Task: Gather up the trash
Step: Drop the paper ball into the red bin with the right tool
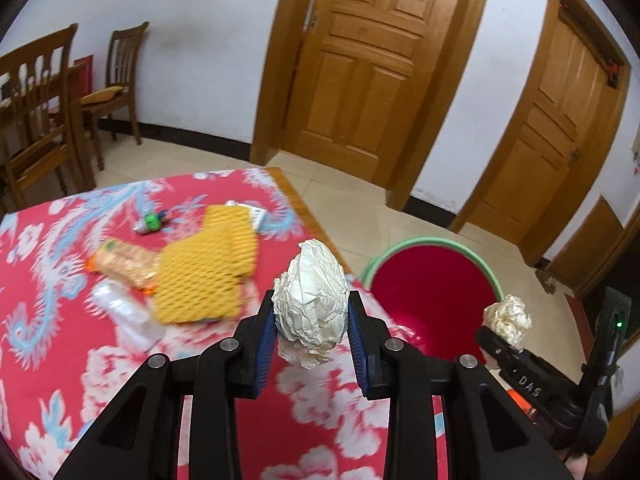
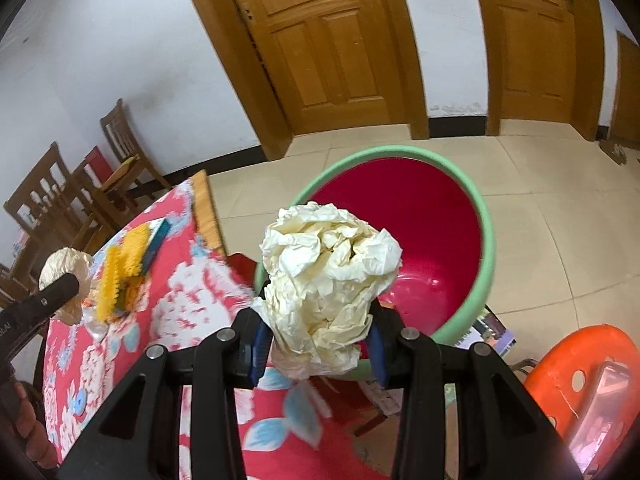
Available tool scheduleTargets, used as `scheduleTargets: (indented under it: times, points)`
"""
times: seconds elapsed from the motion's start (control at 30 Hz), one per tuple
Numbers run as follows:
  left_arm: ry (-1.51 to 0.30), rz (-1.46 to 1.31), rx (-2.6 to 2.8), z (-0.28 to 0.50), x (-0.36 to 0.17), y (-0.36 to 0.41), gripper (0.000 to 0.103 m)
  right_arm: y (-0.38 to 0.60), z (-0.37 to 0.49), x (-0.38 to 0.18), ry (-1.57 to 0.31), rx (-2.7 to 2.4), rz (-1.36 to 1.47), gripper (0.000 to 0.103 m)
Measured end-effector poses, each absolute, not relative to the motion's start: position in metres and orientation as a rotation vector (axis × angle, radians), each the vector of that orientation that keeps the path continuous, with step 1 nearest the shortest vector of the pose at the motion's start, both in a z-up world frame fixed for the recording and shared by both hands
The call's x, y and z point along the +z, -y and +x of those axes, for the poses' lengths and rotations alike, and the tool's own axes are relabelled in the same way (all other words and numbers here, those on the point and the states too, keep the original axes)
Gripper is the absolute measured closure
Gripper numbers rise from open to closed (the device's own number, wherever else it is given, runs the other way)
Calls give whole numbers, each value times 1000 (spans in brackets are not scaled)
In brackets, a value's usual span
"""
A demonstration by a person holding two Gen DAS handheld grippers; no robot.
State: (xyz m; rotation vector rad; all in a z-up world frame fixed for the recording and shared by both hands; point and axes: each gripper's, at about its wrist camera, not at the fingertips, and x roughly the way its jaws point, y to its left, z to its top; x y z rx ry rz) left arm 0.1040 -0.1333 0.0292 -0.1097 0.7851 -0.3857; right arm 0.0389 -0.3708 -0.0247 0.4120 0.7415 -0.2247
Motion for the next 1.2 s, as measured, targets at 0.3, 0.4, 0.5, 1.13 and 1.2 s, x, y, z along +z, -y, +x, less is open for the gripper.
scheduleTargets:
  times: [0.3,0.4,0.5,1.13,1.2]
  points:
    - [-808,-63,-469,116,21,182,70,398,37,-39,-772,-292,440,60]
    - [-808,-45,-494,121,18,196,70,406,38,-44,-786,-311,451,60]
    - [-811,-31,-511,124,17,208,70,413,39,-49,-797,-323,466,59]
    - [-880,9,-569,139,-12,253,70,441,31,-47,-762,-331,532,46]
    - [-887,16,-577,139,-16,258,69,444,28,-44,-751,-342,539,45]
